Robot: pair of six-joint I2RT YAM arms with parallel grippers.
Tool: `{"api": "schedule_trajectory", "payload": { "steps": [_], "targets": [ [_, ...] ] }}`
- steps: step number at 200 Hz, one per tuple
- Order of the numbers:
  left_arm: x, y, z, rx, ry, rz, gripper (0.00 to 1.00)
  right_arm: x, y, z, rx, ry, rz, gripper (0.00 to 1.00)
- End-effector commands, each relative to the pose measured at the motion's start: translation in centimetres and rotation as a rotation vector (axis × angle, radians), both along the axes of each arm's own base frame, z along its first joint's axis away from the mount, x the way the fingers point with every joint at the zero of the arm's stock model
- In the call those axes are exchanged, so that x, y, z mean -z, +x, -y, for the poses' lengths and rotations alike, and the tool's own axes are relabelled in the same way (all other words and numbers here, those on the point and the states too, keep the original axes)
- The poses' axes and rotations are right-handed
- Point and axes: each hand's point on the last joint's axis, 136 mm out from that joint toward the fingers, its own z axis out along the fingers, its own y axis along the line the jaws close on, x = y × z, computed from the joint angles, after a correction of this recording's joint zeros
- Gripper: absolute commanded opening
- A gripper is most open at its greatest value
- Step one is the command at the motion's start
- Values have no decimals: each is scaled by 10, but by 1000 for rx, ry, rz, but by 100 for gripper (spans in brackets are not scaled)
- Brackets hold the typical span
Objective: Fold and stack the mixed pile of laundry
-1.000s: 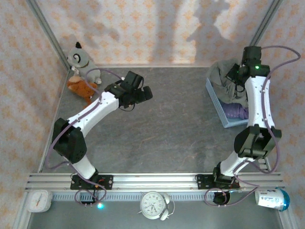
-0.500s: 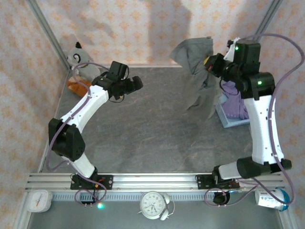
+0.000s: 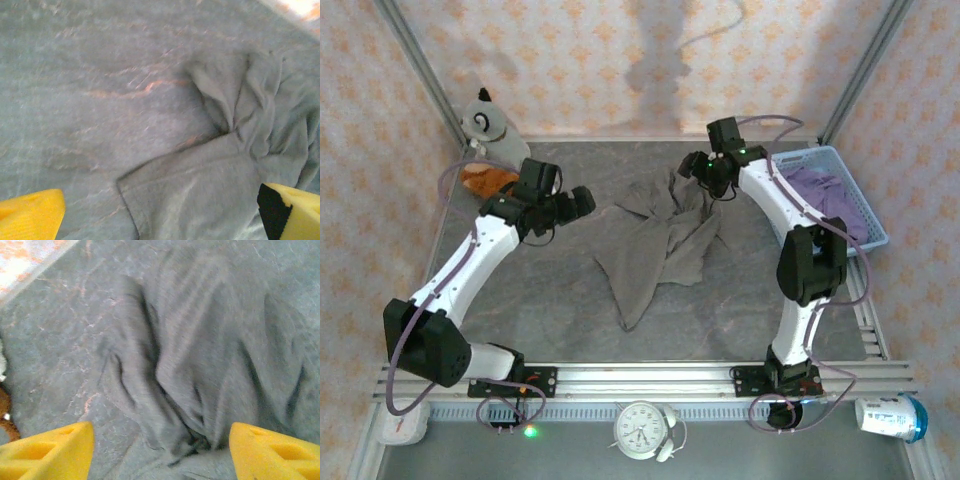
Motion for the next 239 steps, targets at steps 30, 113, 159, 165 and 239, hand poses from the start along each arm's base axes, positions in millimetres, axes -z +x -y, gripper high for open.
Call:
{"api": "schedule_trajectory", "payload": {
  "steps": [30,113,159,165,239],
  "targets": [
    [47,-42,31,161,-27,-81,100,-29,-59,27,36,-75,43,77],
    [113,-104,91,551,52,-210,99,91,-190,31,0,-51,-233,68],
    [136,-112,120,627,70,-254,98,130,-179,-10,-75,-24,-244,56],
    [140,-112,123,634,71,-261,98,132,-175,-18,-92,-22,-244,55],
    [169,-96,112,519,222,-343,29,153,-168,0,-80,-264,-278,10]
  ]
}}
